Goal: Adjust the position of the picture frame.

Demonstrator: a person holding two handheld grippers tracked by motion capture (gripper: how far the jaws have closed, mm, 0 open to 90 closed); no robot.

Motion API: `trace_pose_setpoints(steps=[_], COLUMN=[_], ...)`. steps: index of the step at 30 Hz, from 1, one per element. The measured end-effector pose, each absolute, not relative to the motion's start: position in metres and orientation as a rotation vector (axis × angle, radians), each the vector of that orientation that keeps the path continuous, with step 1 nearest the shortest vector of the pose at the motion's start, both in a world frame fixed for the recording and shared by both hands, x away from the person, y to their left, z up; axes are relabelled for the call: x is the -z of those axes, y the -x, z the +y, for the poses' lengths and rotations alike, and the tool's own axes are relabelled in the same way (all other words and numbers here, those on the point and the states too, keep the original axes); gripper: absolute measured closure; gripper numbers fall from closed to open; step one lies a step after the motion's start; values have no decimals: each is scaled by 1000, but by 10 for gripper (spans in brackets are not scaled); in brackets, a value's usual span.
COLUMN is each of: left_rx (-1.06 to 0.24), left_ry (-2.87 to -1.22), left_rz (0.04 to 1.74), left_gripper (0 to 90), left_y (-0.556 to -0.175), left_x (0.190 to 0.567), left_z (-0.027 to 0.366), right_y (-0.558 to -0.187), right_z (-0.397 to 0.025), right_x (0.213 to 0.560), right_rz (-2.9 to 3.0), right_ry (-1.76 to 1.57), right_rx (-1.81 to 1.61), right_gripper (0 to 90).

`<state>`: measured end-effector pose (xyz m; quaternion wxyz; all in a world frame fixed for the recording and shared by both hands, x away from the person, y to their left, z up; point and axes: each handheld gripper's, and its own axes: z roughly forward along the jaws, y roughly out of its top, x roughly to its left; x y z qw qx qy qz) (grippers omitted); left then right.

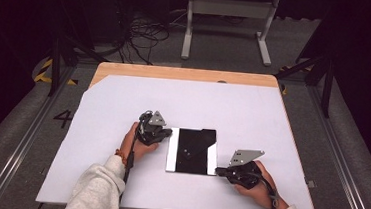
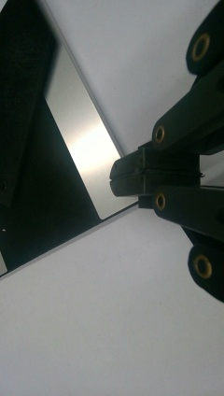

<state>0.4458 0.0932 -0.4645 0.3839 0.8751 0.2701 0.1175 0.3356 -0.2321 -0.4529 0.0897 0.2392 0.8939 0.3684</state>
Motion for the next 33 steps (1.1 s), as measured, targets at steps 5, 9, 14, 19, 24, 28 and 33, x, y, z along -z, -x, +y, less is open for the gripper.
trace_pose_setpoints(steps=[5,9,14,19,24,28,33], left_rx=[-261,-263,-194,-134,-164,-152,-189], left_ry=[-2201,-2188,-2252,-2261,-2288,-2303,-2300], left_rz=[687,646,552,504,500,532,550], left_gripper=[900,900,899,896,882,883,878], left_y=[-437,-410,-356,-333,-334,-338,-340], left_x=[461,450,455,455,459,463,463], left_z=[101,112,120,118,112,116,119], right_y=[-335,-334,-334,-333,-331,-330,-328], right_z=[-232,-232,-232,-226,-217,-214,-211], right_x=[453,454,454,454,454,455,456], right_rz=[2654,2648,2639,2645,2654,2652,2658], right_ry=[-709,-715,-731,-717,-700,-715,-717], right_rx=[-1092,-1096,-1103,-1103,-1108,-1119,-1127], right_gripper=[900,900,900,900,900,900,900])
